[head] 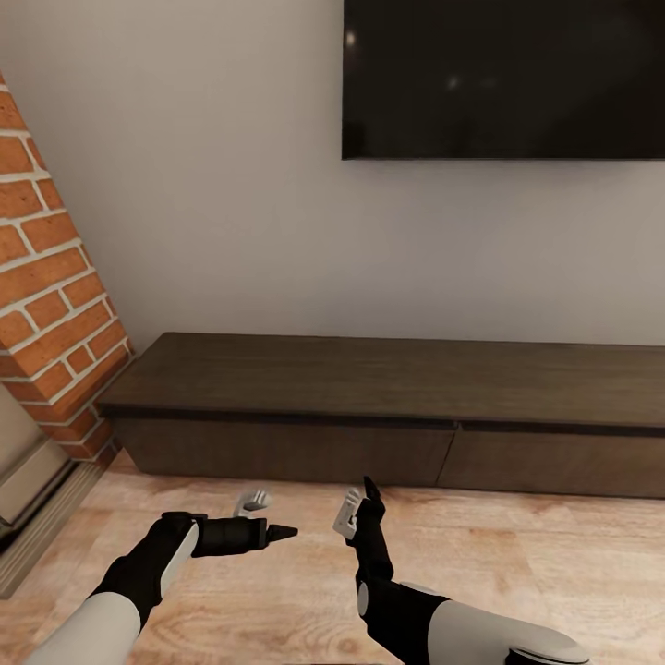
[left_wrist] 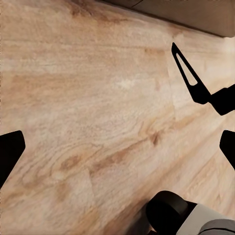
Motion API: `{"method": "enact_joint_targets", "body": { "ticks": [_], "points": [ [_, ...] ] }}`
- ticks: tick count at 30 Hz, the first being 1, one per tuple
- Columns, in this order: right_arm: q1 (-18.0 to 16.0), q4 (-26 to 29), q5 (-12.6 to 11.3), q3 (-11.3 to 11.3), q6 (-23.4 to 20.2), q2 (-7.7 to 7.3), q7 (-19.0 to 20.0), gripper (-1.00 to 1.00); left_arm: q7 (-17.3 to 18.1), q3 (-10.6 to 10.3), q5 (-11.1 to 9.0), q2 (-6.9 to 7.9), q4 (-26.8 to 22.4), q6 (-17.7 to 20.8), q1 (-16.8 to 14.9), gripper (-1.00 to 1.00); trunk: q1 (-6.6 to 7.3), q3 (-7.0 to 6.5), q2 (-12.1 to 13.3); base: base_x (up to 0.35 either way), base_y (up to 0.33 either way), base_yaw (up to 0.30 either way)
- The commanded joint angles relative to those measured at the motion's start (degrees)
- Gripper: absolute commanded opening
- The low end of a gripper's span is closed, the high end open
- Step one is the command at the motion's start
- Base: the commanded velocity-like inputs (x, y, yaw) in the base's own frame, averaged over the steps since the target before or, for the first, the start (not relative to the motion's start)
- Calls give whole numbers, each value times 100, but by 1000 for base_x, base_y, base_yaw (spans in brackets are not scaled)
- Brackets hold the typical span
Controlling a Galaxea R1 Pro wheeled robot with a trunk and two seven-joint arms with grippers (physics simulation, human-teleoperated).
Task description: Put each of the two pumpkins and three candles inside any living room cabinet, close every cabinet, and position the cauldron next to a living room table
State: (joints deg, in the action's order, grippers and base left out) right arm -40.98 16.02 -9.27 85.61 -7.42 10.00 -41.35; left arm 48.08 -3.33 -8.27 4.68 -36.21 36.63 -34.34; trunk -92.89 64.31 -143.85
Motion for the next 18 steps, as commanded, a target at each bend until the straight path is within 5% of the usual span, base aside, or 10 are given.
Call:
{"method": "enact_joint_targets", "body": {
  "ticks": [1,18],
  "points": [
    [-7,2,-39,50,-49,0,-31,100,-18,-27,-60,7,-3,46,-2,100,0,5,-2,106,0,0],
    [-7,-39,-39,64,-49,0,-31,100,-44,-27,-60,-1,2,54,-2,100,0,5,-2,122,0,0]
  ]
}}
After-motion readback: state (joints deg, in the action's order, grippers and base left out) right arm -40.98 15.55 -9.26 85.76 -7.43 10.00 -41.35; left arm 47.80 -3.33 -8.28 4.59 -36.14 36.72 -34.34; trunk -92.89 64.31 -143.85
